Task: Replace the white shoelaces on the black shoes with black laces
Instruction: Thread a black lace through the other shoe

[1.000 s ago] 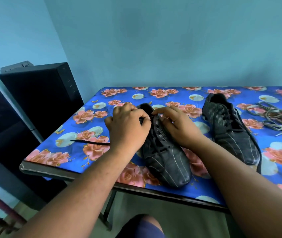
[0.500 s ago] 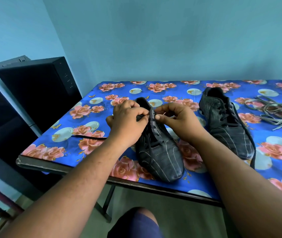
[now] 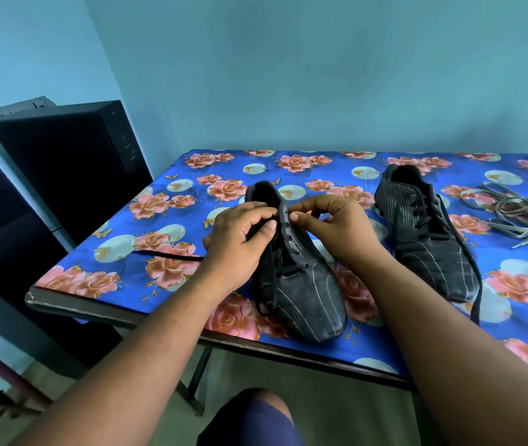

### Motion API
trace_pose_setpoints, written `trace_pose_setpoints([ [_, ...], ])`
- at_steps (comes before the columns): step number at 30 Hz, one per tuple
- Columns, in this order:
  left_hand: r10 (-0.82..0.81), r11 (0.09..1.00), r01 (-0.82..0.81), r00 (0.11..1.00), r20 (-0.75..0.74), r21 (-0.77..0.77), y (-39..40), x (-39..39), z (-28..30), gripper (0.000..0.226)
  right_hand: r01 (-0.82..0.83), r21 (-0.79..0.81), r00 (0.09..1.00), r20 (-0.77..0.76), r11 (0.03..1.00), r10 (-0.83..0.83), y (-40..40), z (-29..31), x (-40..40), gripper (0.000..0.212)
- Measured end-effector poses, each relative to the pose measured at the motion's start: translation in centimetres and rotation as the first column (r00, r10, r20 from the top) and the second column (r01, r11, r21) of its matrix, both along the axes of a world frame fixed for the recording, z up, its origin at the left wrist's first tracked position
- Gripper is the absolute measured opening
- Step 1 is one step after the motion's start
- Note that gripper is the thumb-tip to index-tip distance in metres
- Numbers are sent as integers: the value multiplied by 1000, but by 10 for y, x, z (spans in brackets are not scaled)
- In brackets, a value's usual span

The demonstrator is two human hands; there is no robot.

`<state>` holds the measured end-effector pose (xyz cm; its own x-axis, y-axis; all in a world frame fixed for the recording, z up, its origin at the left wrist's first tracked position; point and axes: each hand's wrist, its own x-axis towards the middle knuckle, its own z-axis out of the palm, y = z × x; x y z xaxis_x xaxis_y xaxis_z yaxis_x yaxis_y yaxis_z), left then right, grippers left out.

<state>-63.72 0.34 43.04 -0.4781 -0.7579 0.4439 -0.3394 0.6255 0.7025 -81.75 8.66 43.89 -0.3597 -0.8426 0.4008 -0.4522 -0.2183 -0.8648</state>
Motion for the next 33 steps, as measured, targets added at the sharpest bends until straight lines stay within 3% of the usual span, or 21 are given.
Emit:
trace_pose_setpoints([
  [5,-35,996,36,999,-10,80,-8,-7,5,27,-7,-22,999,36,1000,8,-1,0,-2,4],
  [8,-38,997,38,999,-6,66,-8,-5,4,31,-30,-35,999,35,999,31,-2,3,1,7],
  [12,-107,992,116,977,-186,42,-8,-1,-6,39,-25,-63,961,274,998,41,-1,12,2,16],
  [14,-115,987,140,957,-267,75,-7,4,-15,46,92,-94,887,461,991,-38,1,19,-7,16],
  [18,-97,980,156,919,-381,127,-2,11,-18,41,414,-18,584,772,910,-251,4,23,-34,10],
  [19,-49,977,123,925,-378,176,-2,11,-18,34,437,21,578,760,899,-299,3,22,-37,9],
  [21,41,951,73,933,-358,299,0,13,-16,22,408,66,729,578,911,-368,-4,12,-36,14],
  [23,44,934,86,935,-351,347,1,15,-16,24,325,64,922,203,944,-331,-10,-3,-31,31],
  [24,34,932,94,939,-343,350,2,16,-16,27,267,50,964,-29,962,-266,-13,-10,-27,37],
  [26,9,935,109,944,-329,338,5,17,-14,27,171,4,911,-382,985,-157,-15,-18,-20,35],
  [29,6,935,115,940,-340,336,4,18,-15,40,111,-73,882,-452,991,-132,-13,-15,-14,14],
  [31,-1,938,125,933,-359,324,4,18,-15,55,106,-125,899,-412,986,-149,-11,-11,-14,3],
  [33,-13,938,144,923,-384,316,5,18,-13,56,173,-139,933,-295,975,-207,-11,-7,-22,5],
])
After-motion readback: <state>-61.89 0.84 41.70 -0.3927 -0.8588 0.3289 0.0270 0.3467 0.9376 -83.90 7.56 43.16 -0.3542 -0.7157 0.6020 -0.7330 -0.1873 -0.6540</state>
